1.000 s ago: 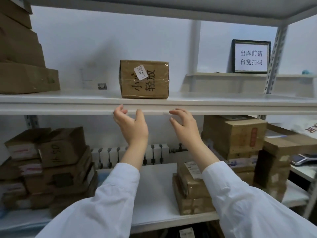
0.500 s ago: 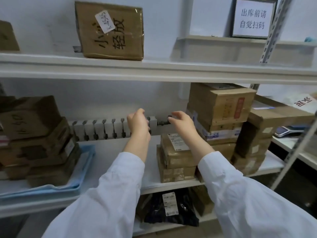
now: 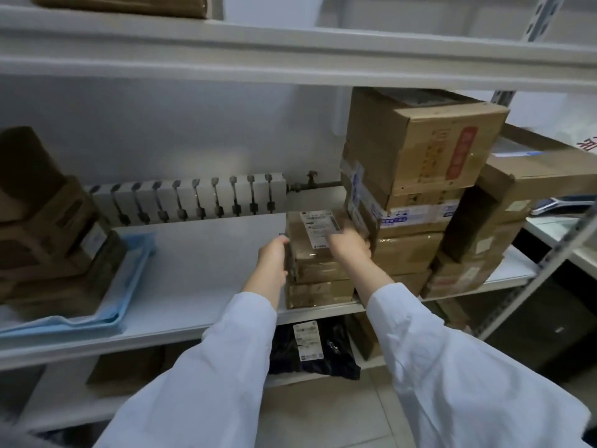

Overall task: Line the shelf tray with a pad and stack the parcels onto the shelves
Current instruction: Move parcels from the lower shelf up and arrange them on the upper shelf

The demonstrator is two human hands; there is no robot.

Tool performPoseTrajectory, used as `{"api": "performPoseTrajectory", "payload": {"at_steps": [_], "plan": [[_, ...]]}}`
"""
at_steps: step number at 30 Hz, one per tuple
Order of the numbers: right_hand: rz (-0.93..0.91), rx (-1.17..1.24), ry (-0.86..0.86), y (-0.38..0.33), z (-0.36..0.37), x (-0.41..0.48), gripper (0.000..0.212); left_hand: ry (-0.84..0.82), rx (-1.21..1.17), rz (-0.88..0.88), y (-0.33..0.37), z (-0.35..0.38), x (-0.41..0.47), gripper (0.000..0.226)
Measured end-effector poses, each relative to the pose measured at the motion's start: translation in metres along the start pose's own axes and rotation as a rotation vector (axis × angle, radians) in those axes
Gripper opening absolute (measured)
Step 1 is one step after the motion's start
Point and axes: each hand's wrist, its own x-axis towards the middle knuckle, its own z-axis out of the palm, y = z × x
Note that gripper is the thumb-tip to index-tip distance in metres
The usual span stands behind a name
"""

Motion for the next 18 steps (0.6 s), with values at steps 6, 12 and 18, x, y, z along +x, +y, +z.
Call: {"api": "performPoseTrajectory", "payload": {"at_steps": [6, 12, 18], "plan": [[-0.005, -0.039, -0.007, 0.012, 0.005, 0.007, 0.060, -0.132, 0.082, -0.045, -0.023, 0.010, 0.030, 0.057], [0.006, -0.029, 0.001, 0.012, 0.007, 0.017, 0.058, -0.115, 0.097, -0.081, -0.049, 0.010, 0.114, 0.128], [0.030, 0.293, -0.118, 0.008, 0.012, 0.028, 0.054, 0.015, -0.099, -0.033, -0.031, -0.015, 0.064, 0.084]]}}
